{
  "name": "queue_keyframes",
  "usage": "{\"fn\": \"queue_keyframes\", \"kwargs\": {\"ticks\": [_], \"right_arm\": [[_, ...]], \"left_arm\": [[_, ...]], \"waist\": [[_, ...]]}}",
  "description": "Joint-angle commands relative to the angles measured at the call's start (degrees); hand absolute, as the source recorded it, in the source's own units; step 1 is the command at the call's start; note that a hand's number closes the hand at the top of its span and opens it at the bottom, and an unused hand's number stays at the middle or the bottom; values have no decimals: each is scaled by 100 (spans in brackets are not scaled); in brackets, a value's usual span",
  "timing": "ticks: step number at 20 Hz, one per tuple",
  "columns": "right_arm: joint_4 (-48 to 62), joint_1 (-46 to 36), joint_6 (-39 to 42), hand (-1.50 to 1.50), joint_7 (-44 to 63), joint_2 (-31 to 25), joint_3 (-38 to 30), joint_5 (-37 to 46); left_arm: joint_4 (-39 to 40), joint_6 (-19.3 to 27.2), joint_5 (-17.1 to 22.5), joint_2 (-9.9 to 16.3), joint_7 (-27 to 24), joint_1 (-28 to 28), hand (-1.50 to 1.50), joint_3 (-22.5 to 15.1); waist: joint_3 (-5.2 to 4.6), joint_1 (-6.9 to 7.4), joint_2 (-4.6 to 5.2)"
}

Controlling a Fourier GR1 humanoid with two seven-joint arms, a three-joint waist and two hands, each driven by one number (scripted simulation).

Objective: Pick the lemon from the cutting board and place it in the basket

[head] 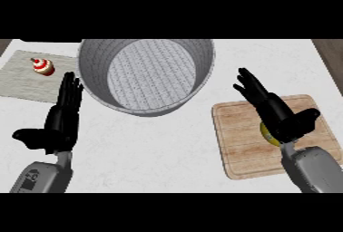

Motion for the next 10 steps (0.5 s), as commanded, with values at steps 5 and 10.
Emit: {"fn": "queue_keyframes", "kwargs": {"ticks": [5, 10], "right_arm": [[818, -98, 2094, 150, -1274, -714, -1373, -1469], [-73, 723, 3134, -150, -3278, -320, -921, -970]], "left_arm": [[-141, -901, -444, 833, 336, -284, 0, -483], [-384, -1321, -334, 942, 565, -38, 0, -719]], "waist": [[190, 0, -111], [172, -81, -199]]}}
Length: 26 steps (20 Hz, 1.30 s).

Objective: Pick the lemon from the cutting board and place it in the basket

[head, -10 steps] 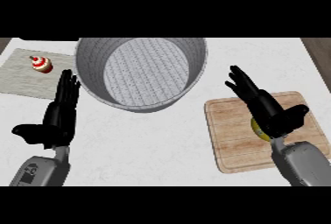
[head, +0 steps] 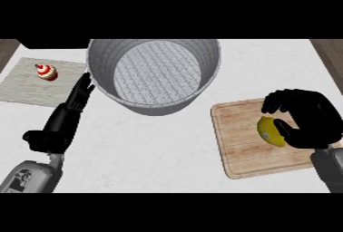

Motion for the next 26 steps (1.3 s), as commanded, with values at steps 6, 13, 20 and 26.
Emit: {"fn": "queue_keyframes", "kwargs": {"ticks": [6, 13, 20, 26], "right_arm": [[-1204, 1187, -1240, -150, -573, 148, -47, 1580], [-1794, 1148, -1997, -150, 759, -1332, -1348, 2117], [-1541, 1198, -220, -150, 1364, -3313, -1584, 2324], [-998, 1491, 1129, -150, 622, -3808, -1998, 2122]], "left_arm": [[-201, -470, -112, 222, 189, 104, 0, -3], [-401, -537, 17, 297, 363, 204, 0, 76], [-501, -568, -58, 272, 449, 146, 0, 61], [-178, -881, 23, 261, 354, 5, 0, 334]], "waist": [[-31, -19, -43], [-48, -140, -90], [-36, 39, -35], [-25, 42, -15]]}}
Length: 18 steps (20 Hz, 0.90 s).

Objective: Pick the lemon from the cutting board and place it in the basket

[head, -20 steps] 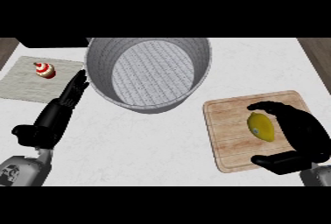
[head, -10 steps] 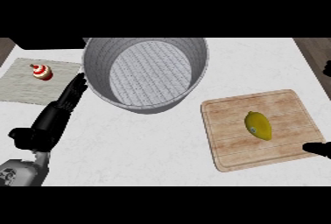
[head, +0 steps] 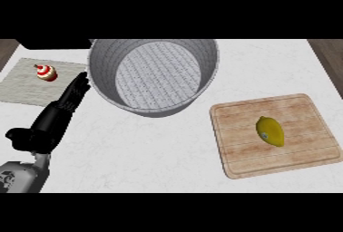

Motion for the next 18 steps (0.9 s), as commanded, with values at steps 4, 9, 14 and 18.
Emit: {"fn": "queue_keyframes", "kwargs": {"ticks": [4, 9, 14, 18], "right_arm": [[666, 218, 1336, -150, -546, -351, -863, -20], [909, 272, 1216, -150, -1037, 313, -868, 853], [1128, -228, 1101, -150, -824, 816, -580, 1126], [1188, -42, 724, -150, -1148, 1527, -200, 1641]], "left_arm": [[-51, -104, -288, -255, -81, 141, 0, 70], [-454, -336, -340, -290, 171, 343, 0, 185], [300, -448, -654, -643, -179, 18, 0, 237], [-137, -504, -568, -580, 166, 76, 0, 387]], "waist": [[8, 48, 6], [10, 96, 12], [8, 115, 28], [12, 138, 26]]}}
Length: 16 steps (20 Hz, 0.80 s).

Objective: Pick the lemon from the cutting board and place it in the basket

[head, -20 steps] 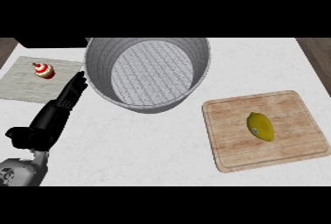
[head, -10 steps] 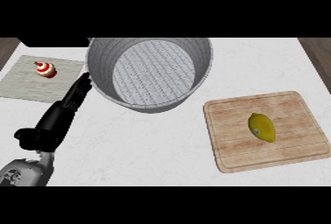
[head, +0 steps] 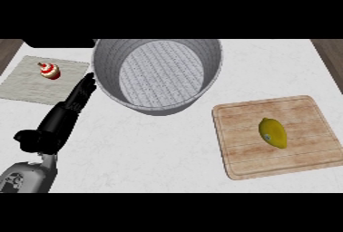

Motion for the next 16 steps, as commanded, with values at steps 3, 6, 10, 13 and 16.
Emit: {"fn": "queue_keyframes", "kwargs": {"ticks": [3, 6, 10, 13, 16], "right_arm": [[336, -292, -422, -150, -340, 896, 535, 762], [540, -492, -730, -150, -219, 1338, 644, 897], [244, -171, -1046, -150, -468, 1711, 793, 1456], [822, -1040, -1409, -150, -81, 2092, 1089, 1803], [628, -694, -955, -150, -294, 1914, 604, 1745]], "left_arm": [[-170, -95, -131, -132, 197, 6, 0, 131], [-13, -361, 60, -27, 401, -270, 0, 390], [52, -350, -280, -309, 294, -182, 0, 301], [558, -661, -151, -169, -266, -204, 0, 665], [36, -610, -463, -502, 108, 38, 0, 600]], "waist": [[1, 22, 6], [2, 19, 11], [-1, -27, 2], [-2, 24, 20], [-2, -12, 2]]}}
